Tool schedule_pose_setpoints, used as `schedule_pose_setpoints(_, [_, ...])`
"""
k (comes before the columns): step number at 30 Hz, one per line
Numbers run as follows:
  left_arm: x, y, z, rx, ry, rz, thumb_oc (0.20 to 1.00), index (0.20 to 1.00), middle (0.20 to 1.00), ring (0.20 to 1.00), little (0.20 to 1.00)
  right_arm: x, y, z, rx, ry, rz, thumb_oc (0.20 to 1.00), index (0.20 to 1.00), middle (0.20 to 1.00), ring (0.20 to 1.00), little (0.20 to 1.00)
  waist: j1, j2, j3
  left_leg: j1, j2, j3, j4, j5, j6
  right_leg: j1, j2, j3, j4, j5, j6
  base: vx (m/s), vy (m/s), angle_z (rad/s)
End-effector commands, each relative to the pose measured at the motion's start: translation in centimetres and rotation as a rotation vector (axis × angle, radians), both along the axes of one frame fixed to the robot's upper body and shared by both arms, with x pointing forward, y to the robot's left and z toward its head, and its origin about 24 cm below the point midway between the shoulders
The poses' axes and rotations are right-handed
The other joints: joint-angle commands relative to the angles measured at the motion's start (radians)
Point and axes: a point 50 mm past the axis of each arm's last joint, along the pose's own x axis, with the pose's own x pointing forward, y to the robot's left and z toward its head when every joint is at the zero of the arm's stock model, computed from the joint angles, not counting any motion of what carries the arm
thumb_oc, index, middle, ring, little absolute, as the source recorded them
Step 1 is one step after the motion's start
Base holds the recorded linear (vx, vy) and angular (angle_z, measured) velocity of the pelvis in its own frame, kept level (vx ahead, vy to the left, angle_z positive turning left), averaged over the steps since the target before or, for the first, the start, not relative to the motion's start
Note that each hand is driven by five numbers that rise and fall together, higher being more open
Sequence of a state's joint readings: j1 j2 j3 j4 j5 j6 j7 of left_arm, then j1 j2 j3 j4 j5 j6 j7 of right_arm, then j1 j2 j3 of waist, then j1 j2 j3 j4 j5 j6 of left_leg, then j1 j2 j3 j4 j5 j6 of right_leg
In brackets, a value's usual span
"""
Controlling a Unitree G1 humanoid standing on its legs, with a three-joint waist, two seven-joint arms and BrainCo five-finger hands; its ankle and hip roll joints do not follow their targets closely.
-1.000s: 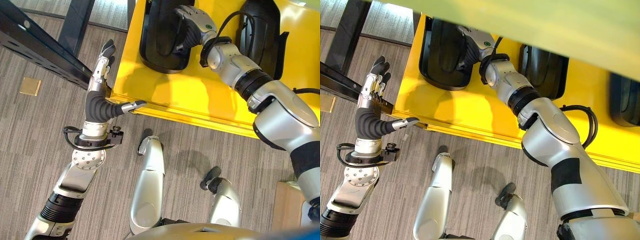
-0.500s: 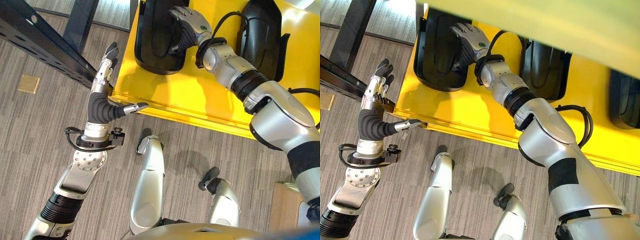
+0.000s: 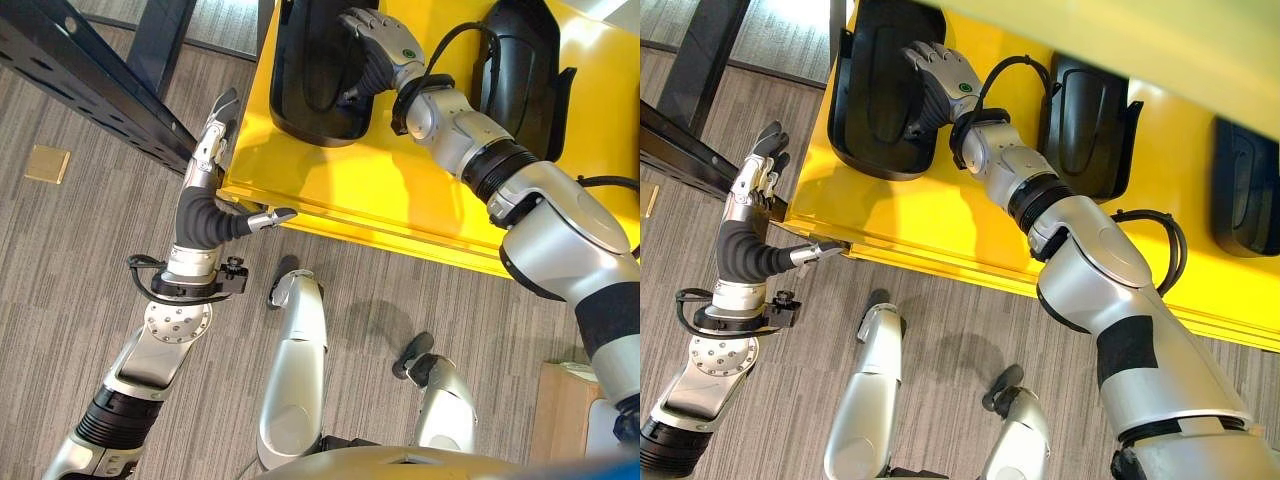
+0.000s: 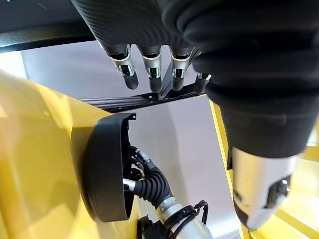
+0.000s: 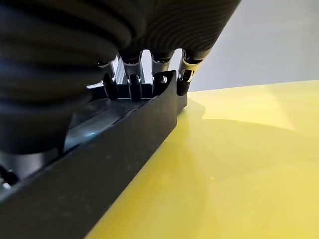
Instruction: Move parts from the plastic box to the shelf.
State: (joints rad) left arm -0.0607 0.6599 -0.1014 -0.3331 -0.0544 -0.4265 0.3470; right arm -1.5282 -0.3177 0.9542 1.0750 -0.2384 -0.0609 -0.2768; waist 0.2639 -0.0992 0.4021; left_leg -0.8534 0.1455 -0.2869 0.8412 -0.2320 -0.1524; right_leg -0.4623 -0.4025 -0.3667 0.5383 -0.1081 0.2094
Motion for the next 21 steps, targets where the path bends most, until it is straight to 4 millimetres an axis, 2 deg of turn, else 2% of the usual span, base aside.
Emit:
schedule_pose_setpoints(1, [-0.5,4.6,3.8,-0.090,-0.167,0.212,1.000,1.000,1.000,1.000,1.000,-0.7,-1.0,5.4,0.085,-0.132,-0.013,1.000,1.000,1.000,1.000,1.000,0.073,-0.032,0.037,-0.005,-0.051,0.077,-0.041,0.008,0.096,-0.054,-0.010,0.085,0.130,-0.023,-0.026,0.00,0.000,0.00])
schedule_pose_setpoints(8, [-0.5,4.9,3.7,-0.082,-0.159,0.228,1.000,1.000,1.000,1.000,1.000,-1.9,-1.0,7.9,0.112,-0.223,0.029,1.000,1.000,1.000,1.000,1.000,0.061,-0.031,0.025,0.006,-0.049,0.080,-0.045,0.008,0.094,-0.047,-0.010,0.089,0.130,-0.026,-0.025,0.00,0.000,0.00])
schedule_pose_setpoints(14, [-0.4,5.3,3.4,-0.076,-0.146,0.259,1.000,1.000,1.000,1.000,1.000,-5.1,0.9,11.5,0.206,-0.356,0.208,1.000,1.000,1.000,1.000,1.000,0.038,-0.032,0.016,0.017,-0.041,0.091,-0.041,0.006,0.091,-0.051,-0.008,0.104,0.139,-0.033,-0.031,-0.01,-0.004,-0.03])
schedule_pose_setpoints(21, [-0.3,5.5,3.3,-0.072,-0.133,0.276,1.000,1.000,1.000,1.000,1.000,-7.3,1.5,13.0,0.343,-0.415,0.344,1.000,1.000,1.000,1.000,1.000,0.023,-0.026,0.006,0.030,-0.036,0.100,-0.046,0.010,0.090,-0.057,-0.007,0.120,0.145,-0.038,-0.036,-0.01,-0.004,-0.02])
